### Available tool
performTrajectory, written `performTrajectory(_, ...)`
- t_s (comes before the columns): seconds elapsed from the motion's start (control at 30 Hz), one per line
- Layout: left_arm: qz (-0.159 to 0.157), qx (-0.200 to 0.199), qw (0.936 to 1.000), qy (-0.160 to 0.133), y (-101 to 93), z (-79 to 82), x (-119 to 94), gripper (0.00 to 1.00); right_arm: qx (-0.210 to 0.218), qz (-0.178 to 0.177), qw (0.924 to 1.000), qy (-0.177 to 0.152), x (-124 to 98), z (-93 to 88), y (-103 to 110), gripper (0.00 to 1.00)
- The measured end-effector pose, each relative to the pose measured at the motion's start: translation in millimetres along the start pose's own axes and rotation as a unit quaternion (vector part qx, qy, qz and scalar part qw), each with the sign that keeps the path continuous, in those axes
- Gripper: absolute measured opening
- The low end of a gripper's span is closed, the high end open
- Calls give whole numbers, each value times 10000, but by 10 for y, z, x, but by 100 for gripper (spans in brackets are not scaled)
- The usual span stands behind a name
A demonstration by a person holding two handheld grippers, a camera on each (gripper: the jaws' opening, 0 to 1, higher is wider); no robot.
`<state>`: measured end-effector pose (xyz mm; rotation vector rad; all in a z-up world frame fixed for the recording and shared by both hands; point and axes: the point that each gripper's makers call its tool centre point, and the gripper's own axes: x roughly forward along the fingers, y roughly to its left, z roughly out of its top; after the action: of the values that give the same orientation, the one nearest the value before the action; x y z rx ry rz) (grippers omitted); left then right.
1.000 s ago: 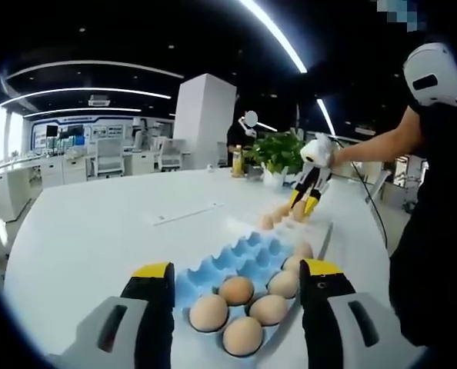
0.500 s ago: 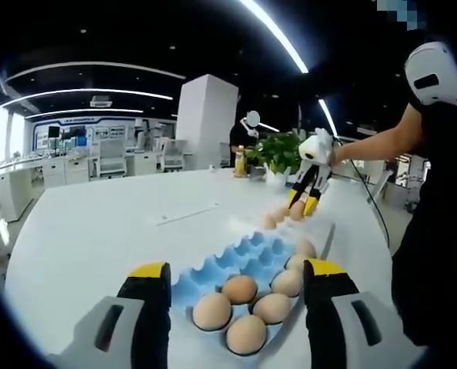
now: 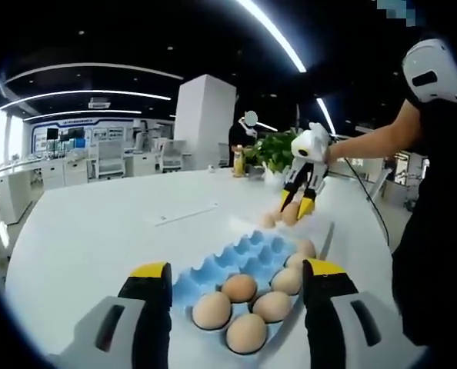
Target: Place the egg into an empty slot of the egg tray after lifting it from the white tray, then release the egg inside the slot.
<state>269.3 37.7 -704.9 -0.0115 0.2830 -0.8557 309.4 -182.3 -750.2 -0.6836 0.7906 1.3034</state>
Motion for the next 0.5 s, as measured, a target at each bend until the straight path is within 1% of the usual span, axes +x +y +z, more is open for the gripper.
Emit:
performTrajectory(0.2, 5, -22, 10000, 0, 11, -4, 0, 70, -82, 84, 9999, -17, 65, 68, 20, 25)
performTrajectory(0.5, -5, -18, 10000, -14, 12, 5, -3, 70, -265, 230, 9993, -118, 188, 268, 72, 25)
